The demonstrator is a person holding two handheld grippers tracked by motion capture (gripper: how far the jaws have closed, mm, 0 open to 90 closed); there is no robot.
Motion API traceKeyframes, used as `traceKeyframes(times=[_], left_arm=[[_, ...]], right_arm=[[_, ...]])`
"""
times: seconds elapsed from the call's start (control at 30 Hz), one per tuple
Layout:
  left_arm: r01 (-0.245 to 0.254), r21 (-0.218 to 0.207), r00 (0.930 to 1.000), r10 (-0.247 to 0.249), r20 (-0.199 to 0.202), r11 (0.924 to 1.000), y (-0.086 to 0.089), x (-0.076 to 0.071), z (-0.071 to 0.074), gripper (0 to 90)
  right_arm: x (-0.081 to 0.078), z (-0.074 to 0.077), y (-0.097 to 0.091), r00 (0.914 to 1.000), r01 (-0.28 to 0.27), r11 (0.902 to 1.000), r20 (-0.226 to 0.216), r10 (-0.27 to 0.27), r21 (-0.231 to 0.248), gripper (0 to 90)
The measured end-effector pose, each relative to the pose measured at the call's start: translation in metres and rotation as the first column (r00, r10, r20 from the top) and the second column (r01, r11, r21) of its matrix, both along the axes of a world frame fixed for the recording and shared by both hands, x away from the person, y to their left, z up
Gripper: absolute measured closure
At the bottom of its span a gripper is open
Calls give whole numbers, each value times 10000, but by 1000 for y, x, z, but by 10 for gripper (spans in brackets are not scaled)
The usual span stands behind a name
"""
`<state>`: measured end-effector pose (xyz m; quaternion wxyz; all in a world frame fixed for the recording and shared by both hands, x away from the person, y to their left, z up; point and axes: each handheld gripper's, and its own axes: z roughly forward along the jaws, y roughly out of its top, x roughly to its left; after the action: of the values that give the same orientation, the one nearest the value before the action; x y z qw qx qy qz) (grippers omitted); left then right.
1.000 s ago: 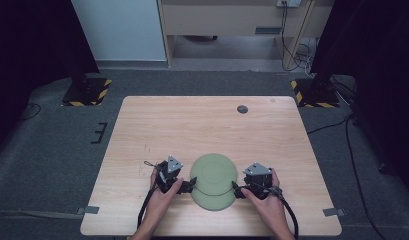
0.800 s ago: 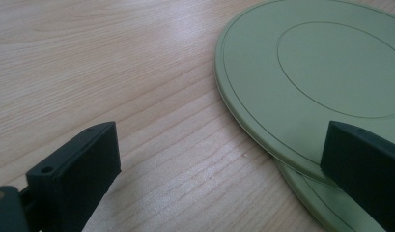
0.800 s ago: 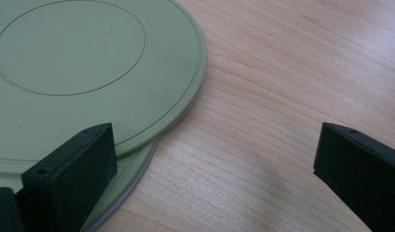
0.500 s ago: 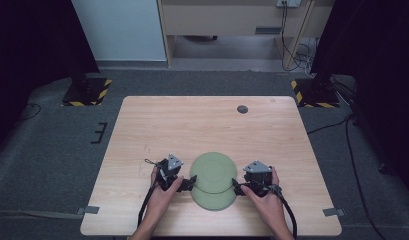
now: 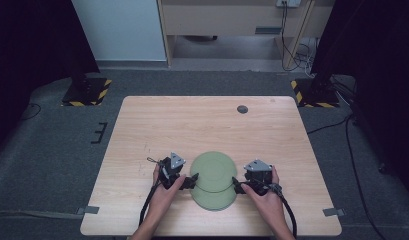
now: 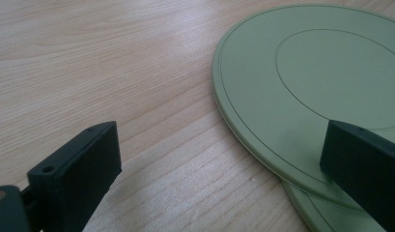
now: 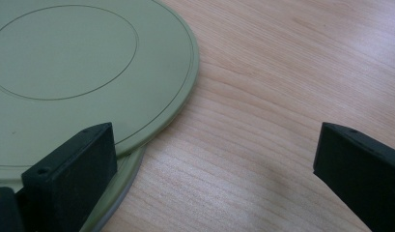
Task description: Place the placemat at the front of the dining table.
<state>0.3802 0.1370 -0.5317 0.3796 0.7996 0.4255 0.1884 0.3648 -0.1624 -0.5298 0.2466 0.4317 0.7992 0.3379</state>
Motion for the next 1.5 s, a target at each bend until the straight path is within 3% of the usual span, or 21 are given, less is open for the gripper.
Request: traceKeyframes(times=[0.2, 0.27, 0.4, 0.67, 0.83, 0.93, 1.07, 1.23, 1.5], left_arm=[[-10, -44, 10000, 10, -12, 10000, 5, -7, 5, 17], [2, -47, 10000, -3, -33, 10000, 10, -10, 7, 19], [36, -71, 9999, -36, -96, 10000, 16, -16, 8, 19], [122, -25, 9997, -122, -188, 9999, 14, -16, 5, 22], [283, 95, 9993, -281, -259, 9996, 9, -16, 2, 22], [260, 134, 9993, -257, -263, 9996, 9, -15, 2, 22], [249, 146, 9994, -245, -264, 9996, 8, -14, 1, 23], [273, 204, 9993, -267, -263, 9994, 7, -13, 0, 16], [273, 193, 9992, -268, -288, 9994, 7, -11, -1, 0]], right_arm=[[-3, 4, -2, 9998, -76, 10000, -160, 76, 52, 54], [-4, 9, -4, 9997, -156, 9996, -190, 152, -219, 54], [-2, 22, -12, 9990, -161, 9998, -429, 154, -154, 61], [22, 39, -11, 9928, -620, 9980, -1032, 609, -75, 131], [41, 38, -1, 9841, -973, 9952, -1480, 983, 140, 196], [52, 35, 8, 9680, -1386, 9900, -2077, 1410, 261, 235], [61, 32, 17, 9569, -1644, 9851, -2341, 1716, 501, 253], [71, 25, 24, 9401, -1602, 9811, -2861, 1851, 1084, 241], [78, 17, 27, 9284, -1557, 9785, -3182, 1917, 1352, 220]])
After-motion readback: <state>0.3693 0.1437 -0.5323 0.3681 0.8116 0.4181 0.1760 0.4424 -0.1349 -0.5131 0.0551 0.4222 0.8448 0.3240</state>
